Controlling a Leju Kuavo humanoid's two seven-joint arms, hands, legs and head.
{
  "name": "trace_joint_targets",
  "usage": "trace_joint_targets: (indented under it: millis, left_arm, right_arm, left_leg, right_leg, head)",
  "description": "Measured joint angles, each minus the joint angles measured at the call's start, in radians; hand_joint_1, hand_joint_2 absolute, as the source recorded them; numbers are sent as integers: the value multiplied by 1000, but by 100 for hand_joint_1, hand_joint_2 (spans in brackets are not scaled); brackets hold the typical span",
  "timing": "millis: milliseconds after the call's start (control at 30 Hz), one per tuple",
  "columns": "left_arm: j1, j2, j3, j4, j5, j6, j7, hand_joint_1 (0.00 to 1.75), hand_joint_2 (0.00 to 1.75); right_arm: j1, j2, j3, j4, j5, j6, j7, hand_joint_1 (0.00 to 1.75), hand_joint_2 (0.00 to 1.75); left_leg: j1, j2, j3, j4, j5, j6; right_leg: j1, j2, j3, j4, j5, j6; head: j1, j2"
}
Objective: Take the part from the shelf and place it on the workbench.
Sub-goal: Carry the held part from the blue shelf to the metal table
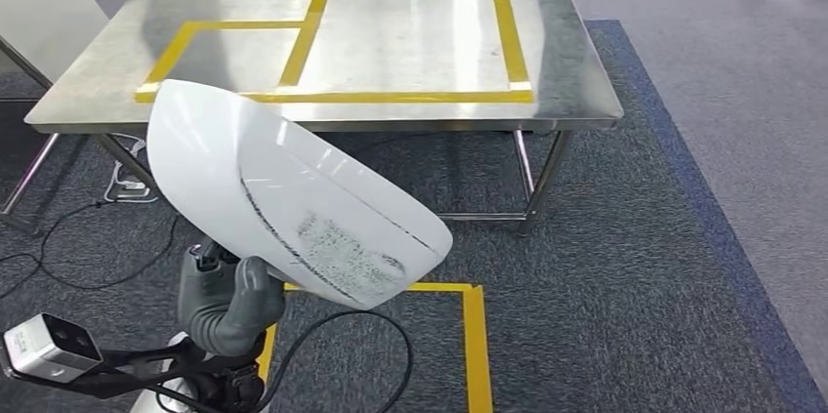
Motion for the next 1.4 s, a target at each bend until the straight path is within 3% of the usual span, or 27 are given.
trace_joint_targets:
  millis: [67,100,200,267,333,400,433,467,533,567,600,633,700,767,800,900,933,967,1000,1067,1100,1133,1267,1333,1400]
  left_arm:
    - [0,0,0,0,-1,0,0,175,175]
    - [0,1,-1,1,-1,0,0,175,175]
    - [2,0,-2,1,-2,1,0,175,175]
    - [1,-1,-3,1,-2,0,0,175,175]
    - [-1,-2,-5,1,-2,0,0,175,175]
    - [-2,-2,-6,1,-3,1,0,175,175]
    - [-2,-2,-6,1,-3,1,0,175,175]
    - [-2,-2,-6,1,-3,1,0,175,175]
    - [-2,-2,-6,1,-2,1,0,175,175]
    - [-3,-2,-6,1,-2,1,0,175,175]
    - [-3,-2,-6,1,-2,1,0,175,175]
    - [-3,-2,-7,1,-2,1,0,175,175]
    - [-4,-2,-7,1,-2,1,0,175,175]
    - [-5,-1,-7,1,-2,0,0,175,175]
    - [-5,-1,-7,1,-2,0,0,175,175]
    - [-5,0,-6,1,-1,0,0,175,175]
    - [-5,1,-6,1,-1,0,0,175,175]
    - [-4,1,-6,1,-1,0,0,175,175]
    - [-4,1,-6,1,-1,0,0,175,175]
    - [-4,1,-6,1,-1,0,0,175,175]
    - [-4,1,-7,1,-1,0,0,175,175]
    - [-4,1,-7,1,-1,0,0,175,175]
    - [-3,-1,-7,1,-1,0,0,175,175]
    - [-4,-2,-7,1,-1,-1,0,175,175]
    - [-4,-2,-7,1,-1,-1,0,175,175]
  right_arm:
    - [0,1,-2,0,-1,0,0,0,0]
    - [0,1,-3,0,-1,0,0,0,0]
    - [-5,1,-9,0,0,0,0,0,0]
    - [-7,1,-11,0,5,1,3,0,0]
    - [-8,1,-11,0,12,0,4,0,0]
    - [-7,1,-11,0,17,-2,2,0,0]
    - [-6,1,-11,0,19,-3,2,0,0]
    - [-4,1,-11,0,20,-4,1,0,0]
    - [-2,1,-11,0,21,-5,0,0,0]
    - [-1,0,-11,0,22,-6,0,0,0]
    - [0,0,-11,0,23,-7,-2,0,0]
    - [0,-1,-11,0,24,-9,-2,0,0]
    - [-1,-1,-11,0,27,-12,-3,0,0]
    - [-1,-2,-11,0,30,-13,-4,0,0]
    - [-1,-1,-11,0,31,-13,-4,0,0]
    - [-1,-1,-11,0,32,-14,-5,0,0]
    - [-1,-2,-11,0,33,-15,-5,0,0]
    - [-2,-2,-11,0,33,-16,-5,0,0]
    - [-2,-2,-11,0,33,-16,-5,0,0]
    - [-1,-2,-11,0,32,-16,-5,0,0]
    - [-1,-2,-12,0,31,-17,-6,0,0]
    - [-1,-2,-12,0,29,-18,-7,0,0]
    - [-5,-2,-15,0,24,-19,-13,0,0]
    - [-7,-2,-17,0,23,-19,-14,0,0]
    - [-7,-2,-19,0,23,-19,-14,0,0]
  left_leg:
    - [-3,3,36,-113,73,6]
    - [-5,4,50,-152,82,11]
    - [-8,3,62,-185,64,26]
    - [-5,2,74,-195,61,37]
    - [-3,4,86,-201,54,48]
    - [-5,3,94,-202,44,54]
    - [-6,0,101,-202,38,55]
    - [-7,-4,111,-202,31,55]
    - [-7,-13,133,-202,14,51]
    - [-7,-18,140,-202,6,47]
    - [-7,-23,144,-201,0,42]
    - [-6,-27,143,-201,-4,37]
    - [-5,-37,145,-206,-6,26]
    - [-4,-30,144,-192,-18,14]
    - [-4,-21,130,-159,-34,8]
    - [1,-4,25,27,-101,-6]
    - [3,-3,-4,66,-101,-9]
    - [4,-2,-15,68,-80,-10]
    - [4,-2,-7,32,-40,-9]
    - [2,1,36,-93,44,-1]
    - [0,3,56,-146,63,4]
    - [-2,5,66,-176,68,9]
    - [-1,4,80,-200,59,29]
    - [2,4,91,-209,57,40]
    - [0,5,94,-209,53,47]
  right_leg:
    - [1,2,18,-1,-18,10]
    - [2,1,19,-1,-24,16]
    - [4,-3,20,-10,-29,34]
    - [3,-4,12,13,-43,42]
    - [2,-2,-50,119,-79,48]
    - [2,-2,-143,252,-107,50]
    - [3,-2,-176,284,-98,50]
    - [3,-1,-190,277,-68,48]
    - [3,12,-163,164,28,41]
    - [3,25,-137,104,60,37]
    - [4,36,-114,56,73,33]
    - [5,44,-99,32,70,29]
    - [6,37,-83,15,55,21]
    - [2,25,-69,4,52,10]
    - [0,18,-60,-2,49,5]
    - [-1,1,-41,-6,35,-4]
    - [-1,-2,-34,-6,29,-4]
    - [-1,-4,-26,-6,23,-3]
    - [-1,-4,-17,-6,17,-1]
    - [1,-4,-1,-6,4,5]
    - [3,-4,2,-5,-1,10]
    - [4,-4,3,-5,-3,16]
    - [3,-6,-1,-1,-17,39]
    - [2,-4,-44,79,-55,44]
    - [2,-3,-127,215,-98,47]
  head:
    - [0,0]
    - [0,0]
    - [2,0]
    - [5,0]
    - [10,0]
    - [12,0]
    - [12,0]
    - [13,0]
    - [14,0]
    - [12,0]
    - [12,0]
    - [12,0]
    - [14,0]
    - [12,0]
    - [10,0]
    - [5,0]
    - [5,0]
    - [5,0]
    - [5,0]
    - [5,0]
    - [5,0]
    - [6,0]
    - [7,0]
    - [11,0]
    - [15,0]
